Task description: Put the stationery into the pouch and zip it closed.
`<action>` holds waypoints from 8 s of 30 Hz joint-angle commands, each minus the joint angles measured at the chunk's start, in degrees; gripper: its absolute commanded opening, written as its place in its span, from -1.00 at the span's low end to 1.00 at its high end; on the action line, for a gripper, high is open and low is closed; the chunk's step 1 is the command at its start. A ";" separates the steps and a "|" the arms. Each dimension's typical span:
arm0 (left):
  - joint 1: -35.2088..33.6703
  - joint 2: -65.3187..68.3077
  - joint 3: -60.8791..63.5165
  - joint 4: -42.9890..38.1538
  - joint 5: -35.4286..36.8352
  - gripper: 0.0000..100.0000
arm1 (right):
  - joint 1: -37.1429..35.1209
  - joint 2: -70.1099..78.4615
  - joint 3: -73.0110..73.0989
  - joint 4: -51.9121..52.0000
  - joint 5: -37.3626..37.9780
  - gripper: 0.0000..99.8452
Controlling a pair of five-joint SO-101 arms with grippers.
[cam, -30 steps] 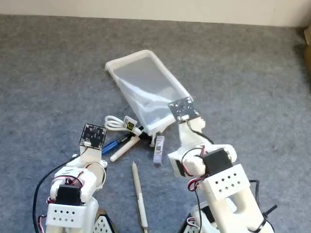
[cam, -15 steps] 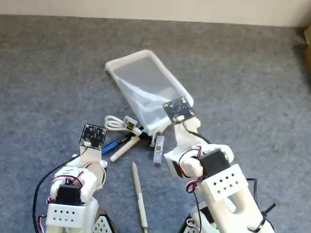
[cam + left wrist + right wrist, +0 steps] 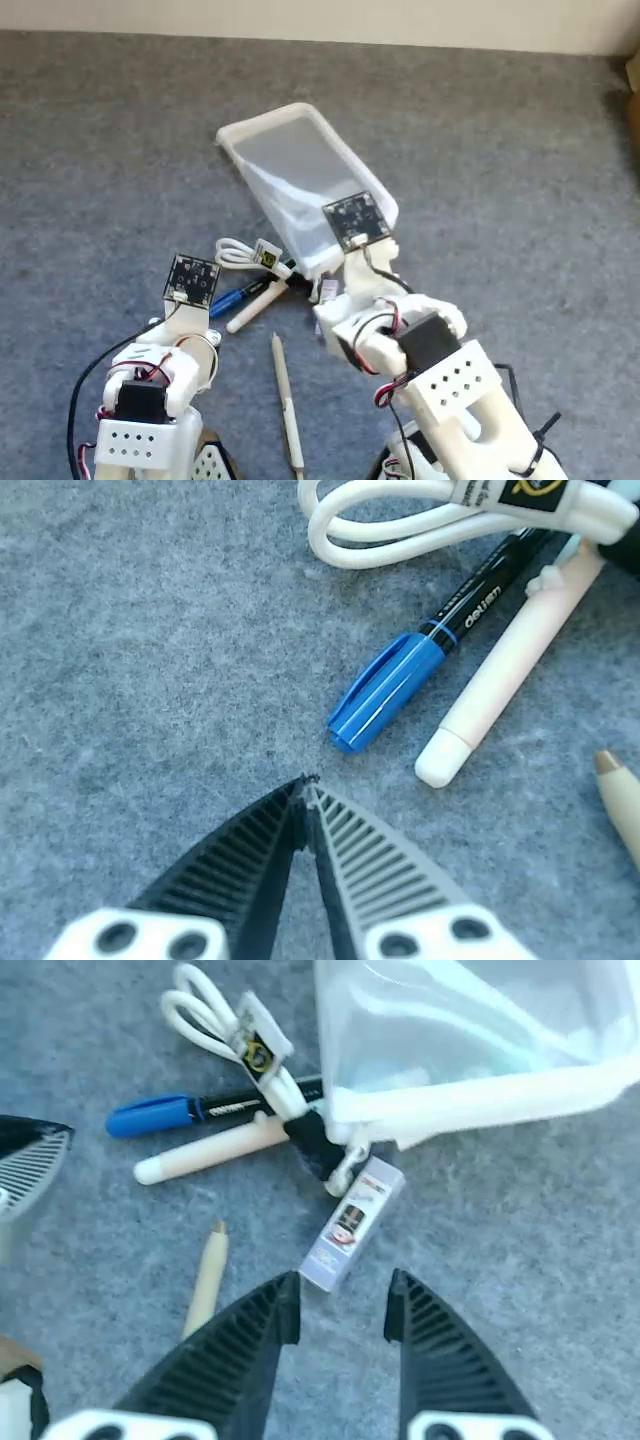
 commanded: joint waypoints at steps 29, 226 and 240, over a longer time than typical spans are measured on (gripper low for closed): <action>-0.75 -0.66 1.27 0.44 0.53 -0.99 | -4.00 47.96 -32.40 -7.16 -23.21 -0.70; -0.75 -0.66 1.27 0.44 0.53 -0.99 | 1.10 59.47 -35.30 -2.59 -37.54 -0.68; -0.75 -0.66 1.27 0.44 0.53 -0.99 | 1.19 70.02 -41.45 6.64 -37.10 -0.86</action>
